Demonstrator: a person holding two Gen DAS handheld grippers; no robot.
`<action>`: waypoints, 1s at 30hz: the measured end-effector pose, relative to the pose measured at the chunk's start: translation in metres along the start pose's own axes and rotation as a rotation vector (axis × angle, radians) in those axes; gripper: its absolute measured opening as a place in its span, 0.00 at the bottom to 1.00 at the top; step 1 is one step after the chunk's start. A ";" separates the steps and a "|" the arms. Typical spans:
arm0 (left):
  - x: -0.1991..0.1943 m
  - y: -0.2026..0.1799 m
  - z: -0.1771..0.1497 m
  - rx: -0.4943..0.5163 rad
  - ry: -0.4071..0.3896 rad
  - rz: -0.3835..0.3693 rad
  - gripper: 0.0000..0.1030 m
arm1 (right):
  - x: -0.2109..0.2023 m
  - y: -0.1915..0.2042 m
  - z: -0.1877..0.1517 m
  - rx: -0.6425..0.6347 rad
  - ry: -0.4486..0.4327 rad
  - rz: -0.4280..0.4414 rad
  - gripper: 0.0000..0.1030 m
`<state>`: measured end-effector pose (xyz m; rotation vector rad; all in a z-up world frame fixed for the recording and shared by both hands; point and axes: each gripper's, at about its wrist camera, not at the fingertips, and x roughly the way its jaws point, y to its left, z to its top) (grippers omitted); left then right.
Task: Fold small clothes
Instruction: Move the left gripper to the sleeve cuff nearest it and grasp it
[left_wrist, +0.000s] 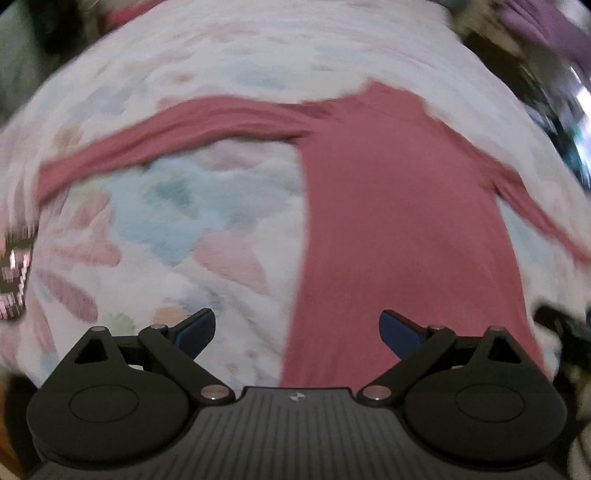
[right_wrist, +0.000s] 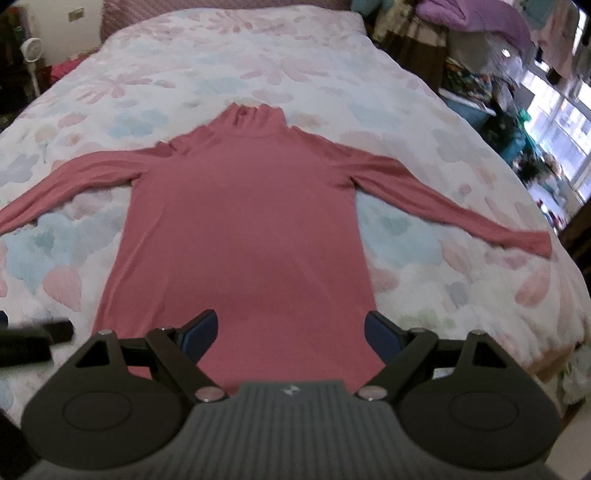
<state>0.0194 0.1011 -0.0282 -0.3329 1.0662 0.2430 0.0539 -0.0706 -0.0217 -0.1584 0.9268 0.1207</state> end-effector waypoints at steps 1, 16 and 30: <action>0.005 0.014 0.005 -0.051 0.000 -0.015 1.00 | 0.000 0.002 0.001 -0.009 -0.017 0.010 0.80; 0.083 0.229 0.051 -0.893 -0.461 -0.276 0.94 | 0.018 0.039 -0.015 -0.208 -0.262 0.160 0.80; 0.145 0.296 0.040 -1.386 -0.804 -0.251 0.96 | 0.028 0.047 -0.019 -0.241 -0.234 0.205 0.80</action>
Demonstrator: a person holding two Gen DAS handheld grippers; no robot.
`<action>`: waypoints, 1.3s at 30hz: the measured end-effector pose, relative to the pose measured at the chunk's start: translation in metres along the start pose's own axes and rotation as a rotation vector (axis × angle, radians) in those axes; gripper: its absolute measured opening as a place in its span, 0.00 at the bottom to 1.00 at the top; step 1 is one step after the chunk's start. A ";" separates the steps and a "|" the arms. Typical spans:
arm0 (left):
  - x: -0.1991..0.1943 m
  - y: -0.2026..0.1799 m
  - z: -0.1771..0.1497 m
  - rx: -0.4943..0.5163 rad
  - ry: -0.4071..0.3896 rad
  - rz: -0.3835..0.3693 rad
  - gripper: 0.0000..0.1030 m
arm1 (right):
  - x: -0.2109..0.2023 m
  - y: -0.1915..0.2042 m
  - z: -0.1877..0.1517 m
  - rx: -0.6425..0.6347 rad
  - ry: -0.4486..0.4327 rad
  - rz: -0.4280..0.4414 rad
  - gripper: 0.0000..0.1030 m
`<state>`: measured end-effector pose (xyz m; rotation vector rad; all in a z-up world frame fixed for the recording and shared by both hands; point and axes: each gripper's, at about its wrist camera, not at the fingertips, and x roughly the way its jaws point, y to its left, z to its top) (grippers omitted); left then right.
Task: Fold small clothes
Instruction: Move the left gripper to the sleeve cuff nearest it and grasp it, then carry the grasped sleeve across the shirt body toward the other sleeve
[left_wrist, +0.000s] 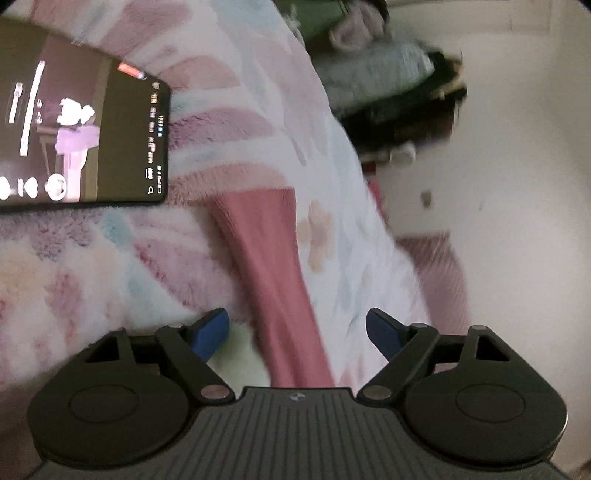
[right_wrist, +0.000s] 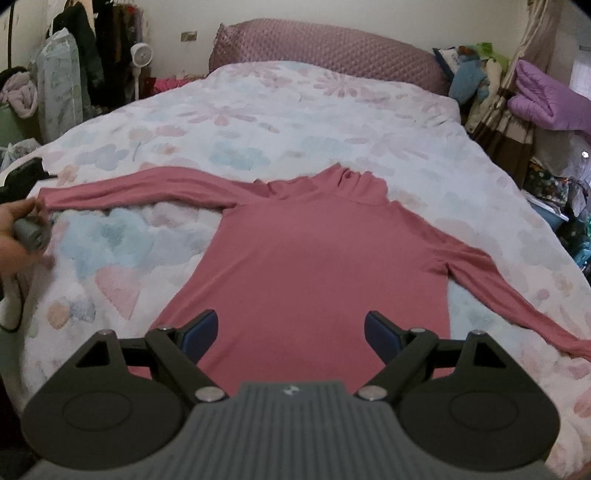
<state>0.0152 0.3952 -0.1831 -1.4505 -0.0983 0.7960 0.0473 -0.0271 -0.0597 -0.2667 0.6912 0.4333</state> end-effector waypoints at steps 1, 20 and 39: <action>0.005 0.001 0.001 -0.016 -0.006 -0.004 0.96 | 0.001 0.001 0.000 -0.005 0.004 0.000 0.80; 0.013 0.014 0.011 -0.030 -0.075 -0.016 0.05 | 0.018 -0.015 -0.007 0.015 0.101 -0.037 0.80; -0.075 -0.254 -0.247 1.082 0.442 -0.696 0.05 | 0.008 -0.114 -0.044 0.311 0.125 -0.133 0.80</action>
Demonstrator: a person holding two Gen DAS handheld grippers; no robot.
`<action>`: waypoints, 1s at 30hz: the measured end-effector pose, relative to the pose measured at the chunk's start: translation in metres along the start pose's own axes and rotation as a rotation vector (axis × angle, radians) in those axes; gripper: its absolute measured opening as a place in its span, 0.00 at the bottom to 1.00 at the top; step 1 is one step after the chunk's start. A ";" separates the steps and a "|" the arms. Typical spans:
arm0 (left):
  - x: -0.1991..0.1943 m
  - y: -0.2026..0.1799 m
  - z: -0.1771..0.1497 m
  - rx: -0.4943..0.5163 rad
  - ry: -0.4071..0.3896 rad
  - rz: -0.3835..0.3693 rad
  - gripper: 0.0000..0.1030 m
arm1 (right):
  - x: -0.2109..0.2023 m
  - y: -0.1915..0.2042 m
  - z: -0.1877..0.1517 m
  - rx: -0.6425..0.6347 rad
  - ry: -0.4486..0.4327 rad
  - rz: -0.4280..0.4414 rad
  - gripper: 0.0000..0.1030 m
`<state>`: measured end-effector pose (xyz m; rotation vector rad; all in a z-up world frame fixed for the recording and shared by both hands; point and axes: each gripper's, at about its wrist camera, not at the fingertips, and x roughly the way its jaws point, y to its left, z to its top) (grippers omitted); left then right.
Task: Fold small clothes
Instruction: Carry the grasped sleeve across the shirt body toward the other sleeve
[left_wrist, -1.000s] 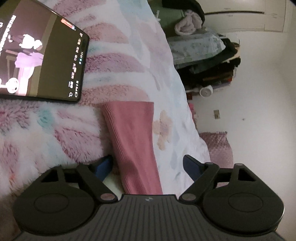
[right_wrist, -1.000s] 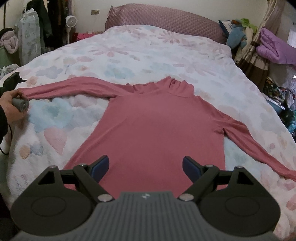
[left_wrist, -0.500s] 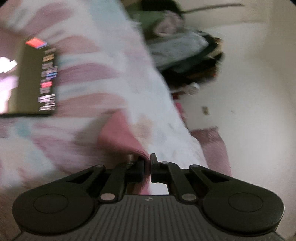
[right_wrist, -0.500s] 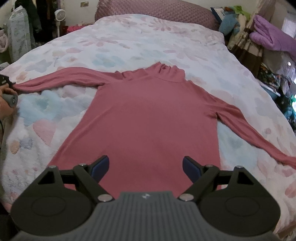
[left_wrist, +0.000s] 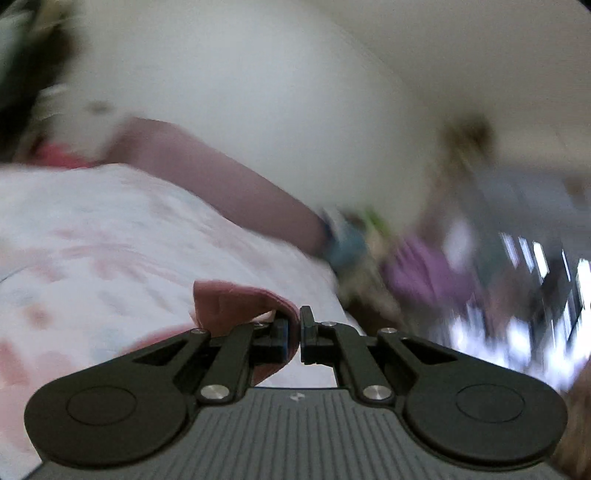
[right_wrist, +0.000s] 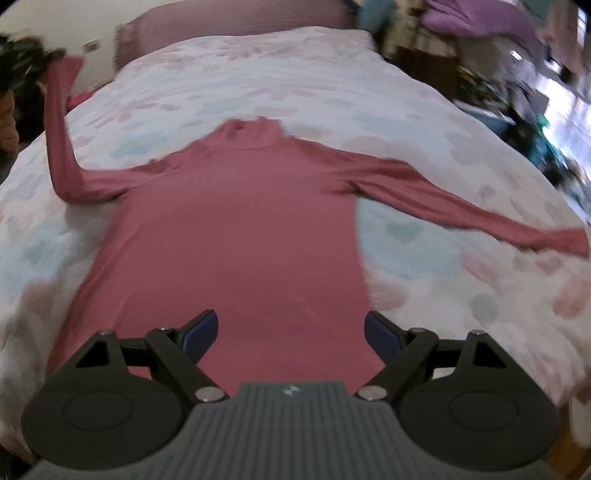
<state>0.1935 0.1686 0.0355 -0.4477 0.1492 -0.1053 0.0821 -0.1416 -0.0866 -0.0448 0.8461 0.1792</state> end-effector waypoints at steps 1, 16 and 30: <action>0.013 -0.029 -0.010 0.083 0.068 -0.032 0.05 | 0.001 -0.011 0.000 0.027 -0.003 -0.007 0.80; 0.069 -0.181 -0.227 0.664 0.648 -0.125 0.11 | 0.006 -0.111 -0.017 0.257 -0.013 -0.069 0.80; 0.015 -0.124 -0.180 0.435 0.635 -0.244 0.46 | 0.064 -0.139 0.020 0.405 -0.078 0.179 0.79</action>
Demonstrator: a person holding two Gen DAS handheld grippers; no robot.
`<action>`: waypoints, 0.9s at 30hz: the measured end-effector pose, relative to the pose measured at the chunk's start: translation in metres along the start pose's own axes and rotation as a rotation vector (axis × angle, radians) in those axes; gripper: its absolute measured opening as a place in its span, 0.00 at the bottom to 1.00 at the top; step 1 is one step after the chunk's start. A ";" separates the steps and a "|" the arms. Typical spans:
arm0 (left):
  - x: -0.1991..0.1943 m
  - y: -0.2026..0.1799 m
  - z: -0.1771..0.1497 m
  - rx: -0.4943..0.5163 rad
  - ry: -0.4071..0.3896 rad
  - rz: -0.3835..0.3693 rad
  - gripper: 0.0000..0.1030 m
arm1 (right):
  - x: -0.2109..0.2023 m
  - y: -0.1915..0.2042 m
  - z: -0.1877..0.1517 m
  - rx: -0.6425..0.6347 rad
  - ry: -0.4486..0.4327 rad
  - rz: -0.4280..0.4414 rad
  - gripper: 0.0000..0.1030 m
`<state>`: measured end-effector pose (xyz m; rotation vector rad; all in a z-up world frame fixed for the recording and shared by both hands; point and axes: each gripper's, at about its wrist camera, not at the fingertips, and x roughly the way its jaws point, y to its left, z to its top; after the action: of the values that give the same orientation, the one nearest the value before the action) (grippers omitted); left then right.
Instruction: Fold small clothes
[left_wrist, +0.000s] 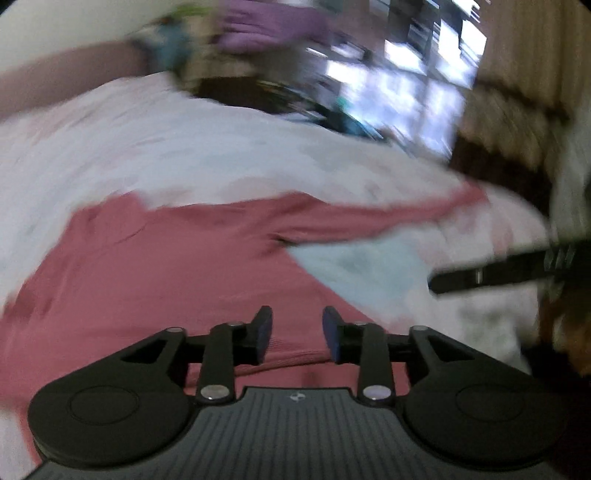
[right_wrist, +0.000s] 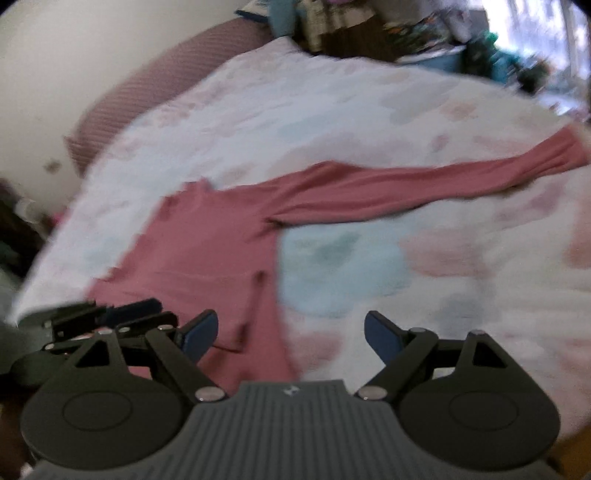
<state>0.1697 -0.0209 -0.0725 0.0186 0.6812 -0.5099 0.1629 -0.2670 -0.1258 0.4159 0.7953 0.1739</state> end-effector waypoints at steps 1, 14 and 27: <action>-0.009 0.012 -0.002 -0.064 -0.015 0.026 0.50 | 0.009 -0.001 0.001 0.017 0.016 0.030 0.77; -0.040 0.163 -0.042 -0.718 -0.065 0.315 0.57 | 0.092 0.018 -0.010 0.192 0.194 0.153 0.31; -0.055 0.200 -0.061 -0.817 -0.113 0.390 0.59 | 0.078 0.011 0.006 0.224 0.144 0.164 0.00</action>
<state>0.1886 0.1900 -0.1158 -0.6288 0.7128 0.1652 0.2214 -0.2354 -0.1686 0.6870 0.9260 0.2709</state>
